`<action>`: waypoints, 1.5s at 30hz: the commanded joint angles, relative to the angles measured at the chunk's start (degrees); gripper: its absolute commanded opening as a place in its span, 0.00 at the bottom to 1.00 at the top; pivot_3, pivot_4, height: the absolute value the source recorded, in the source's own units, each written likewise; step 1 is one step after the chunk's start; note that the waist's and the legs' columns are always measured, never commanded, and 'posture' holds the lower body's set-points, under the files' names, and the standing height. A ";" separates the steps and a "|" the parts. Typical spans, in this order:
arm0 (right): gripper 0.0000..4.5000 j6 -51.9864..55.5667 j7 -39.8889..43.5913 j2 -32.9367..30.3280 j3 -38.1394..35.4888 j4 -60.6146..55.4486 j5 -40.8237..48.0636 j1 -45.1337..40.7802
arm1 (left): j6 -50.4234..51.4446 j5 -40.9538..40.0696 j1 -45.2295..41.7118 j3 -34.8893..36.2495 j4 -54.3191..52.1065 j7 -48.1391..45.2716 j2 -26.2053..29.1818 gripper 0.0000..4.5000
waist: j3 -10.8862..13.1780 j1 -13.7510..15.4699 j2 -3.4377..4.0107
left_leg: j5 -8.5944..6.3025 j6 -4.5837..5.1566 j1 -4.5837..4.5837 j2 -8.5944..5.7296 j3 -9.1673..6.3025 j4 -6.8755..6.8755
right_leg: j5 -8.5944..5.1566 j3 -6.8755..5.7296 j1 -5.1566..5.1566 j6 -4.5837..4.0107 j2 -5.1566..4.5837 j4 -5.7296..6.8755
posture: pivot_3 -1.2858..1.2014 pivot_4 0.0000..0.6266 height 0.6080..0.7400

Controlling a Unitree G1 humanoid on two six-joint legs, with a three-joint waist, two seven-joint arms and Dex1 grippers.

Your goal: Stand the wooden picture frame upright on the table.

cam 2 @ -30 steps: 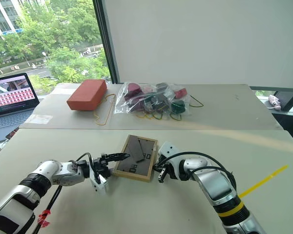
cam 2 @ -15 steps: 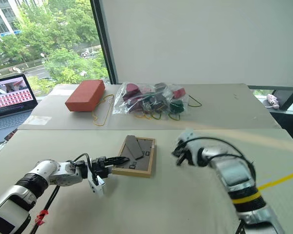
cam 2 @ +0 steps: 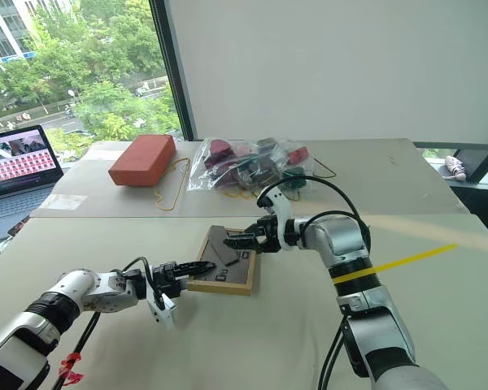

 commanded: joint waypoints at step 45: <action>0.99 -72.24 0.22 -26.55 5.18 -33.67 -31.50 32.68 | -0.95 -3.28 4.07 -0.48 -0.20 -4.48 -0.15 0.25 | -0.07 -0.62 0.12 | -0.05 0.08 0.13 0.07 0.13 -0.01 | -0.07 0.03 0.08 0.12 0.05 -0.38 | 0.52 0.24 1.00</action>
